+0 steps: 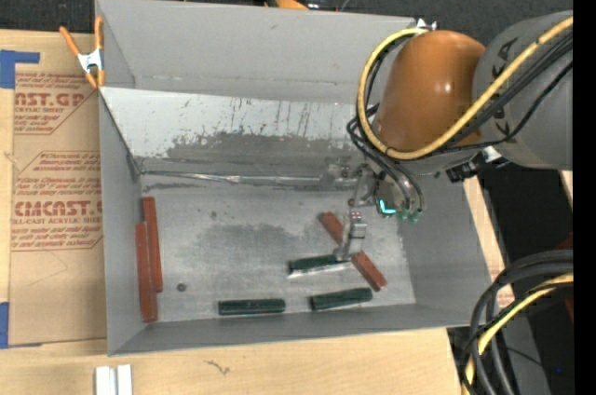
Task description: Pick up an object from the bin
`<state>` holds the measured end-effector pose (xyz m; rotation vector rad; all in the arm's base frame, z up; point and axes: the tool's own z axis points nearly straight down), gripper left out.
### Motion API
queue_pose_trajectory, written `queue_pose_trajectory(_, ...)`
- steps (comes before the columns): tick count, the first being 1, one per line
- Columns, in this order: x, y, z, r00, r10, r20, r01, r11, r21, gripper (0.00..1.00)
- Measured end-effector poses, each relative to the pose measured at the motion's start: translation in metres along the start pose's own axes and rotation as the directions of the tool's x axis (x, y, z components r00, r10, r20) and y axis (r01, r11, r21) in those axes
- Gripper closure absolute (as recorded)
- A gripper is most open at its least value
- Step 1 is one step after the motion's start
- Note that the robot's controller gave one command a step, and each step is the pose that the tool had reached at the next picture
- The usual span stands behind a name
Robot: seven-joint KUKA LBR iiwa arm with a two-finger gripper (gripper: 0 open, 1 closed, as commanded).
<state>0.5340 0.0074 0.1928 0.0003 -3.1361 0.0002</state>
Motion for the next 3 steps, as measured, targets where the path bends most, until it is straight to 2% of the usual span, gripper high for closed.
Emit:
queue_pose_trajectory(1, 0.011, -0.008, 0.125, 0.972, -0.236, 0.002, 0.236, 0.972, 0.000, 0.00)
queue_pose_trajectory(2, 0.010, -0.008, 0.122, 0.972, -0.235, 0.004, 0.235, 0.972, 0.000, 1.00)
queue_pose_trajectory(3, -0.006, -0.073, -0.026, 0.836, -0.549, 0.011, 0.549, 0.836, 0.008, 1.00)
